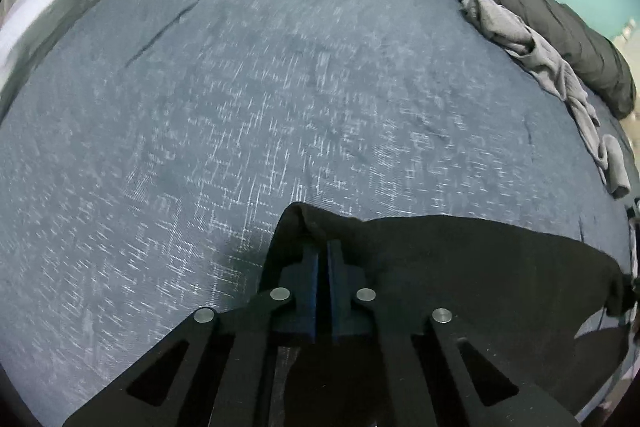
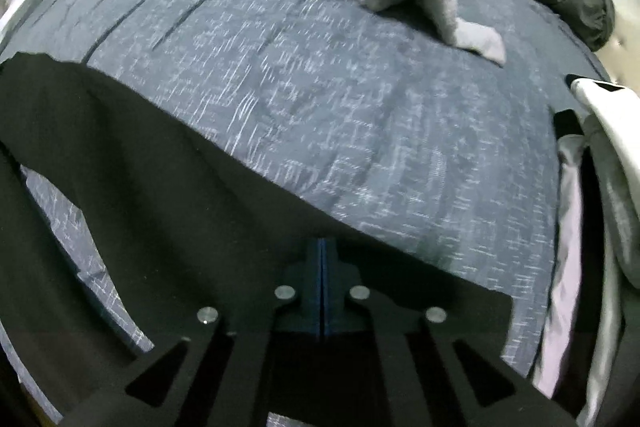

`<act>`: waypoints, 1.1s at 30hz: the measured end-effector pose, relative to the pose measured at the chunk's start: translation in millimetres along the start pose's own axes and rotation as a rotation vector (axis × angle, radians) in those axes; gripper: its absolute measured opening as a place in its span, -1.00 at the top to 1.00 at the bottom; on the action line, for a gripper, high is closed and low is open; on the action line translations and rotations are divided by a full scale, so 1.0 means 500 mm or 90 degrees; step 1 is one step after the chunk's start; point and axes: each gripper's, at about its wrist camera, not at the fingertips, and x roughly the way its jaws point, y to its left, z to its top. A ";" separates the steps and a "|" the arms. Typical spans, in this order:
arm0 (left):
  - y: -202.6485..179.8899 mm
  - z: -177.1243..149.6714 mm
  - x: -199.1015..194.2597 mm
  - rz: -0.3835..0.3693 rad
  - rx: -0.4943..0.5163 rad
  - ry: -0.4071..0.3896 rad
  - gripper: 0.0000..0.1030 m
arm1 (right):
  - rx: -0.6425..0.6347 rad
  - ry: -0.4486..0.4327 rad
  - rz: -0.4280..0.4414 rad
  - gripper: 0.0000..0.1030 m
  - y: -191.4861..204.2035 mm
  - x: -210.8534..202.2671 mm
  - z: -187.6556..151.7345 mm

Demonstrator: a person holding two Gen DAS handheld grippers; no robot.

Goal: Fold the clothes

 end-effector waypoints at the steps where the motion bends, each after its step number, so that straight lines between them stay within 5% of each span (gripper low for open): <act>1: -0.001 0.001 -0.007 -0.002 0.001 -0.005 0.95 | 0.005 -0.007 -0.003 1.00 -0.006 -0.007 0.000; 6: 0.003 0.010 -0.056 -0.006 -0.003 -0.042 0.95 | 0.022 -0.029 -0.016 1.00 -0.037 -0.043 -0.010; 13: -0.004 0.021 -0.108 -0.006 0.003 -0.074 0.95 | 0.055 -0.024 0.036 1.00 -0.053 -0.050 -0.009; 15: -0.005 0.020 -0.111 -0.006 0.003 -0.075 0.95 | 0.065 -0.022 0.052 0.87 -0.058 -0.051 -0.009; 17: -0.005 0.016 -0.114 -0.006 0.001 -0.076 0.95 | 0.052 -0.012 0.048 0.33 -0.047 -0.038 -0.007; 21: -0.004 0.013 -0.110 -0.004 -0.002 -0.075 0.95 | 0.016 0.011 0.039 0.27 -0.021 -0.006 -0.004; 27: -0.004 0.008 -0.107 -0.002 0.001 -0.074 0.95 | -0.041 0.035 0.005 0.28 0.012 0.038 -0.004; 31: -0.002 0.007 -0.104 -0.002 0.000 -0.075 0.95 | -0.064 0.023 -0.015 0.85 0.029 0.042 -0.010; 33: -0.001 0.006 -0.104 -0.002 -0.001 -0.075 0.95 | -0.085 0.018 -0.039 0.93 0.045 0.041 -0.013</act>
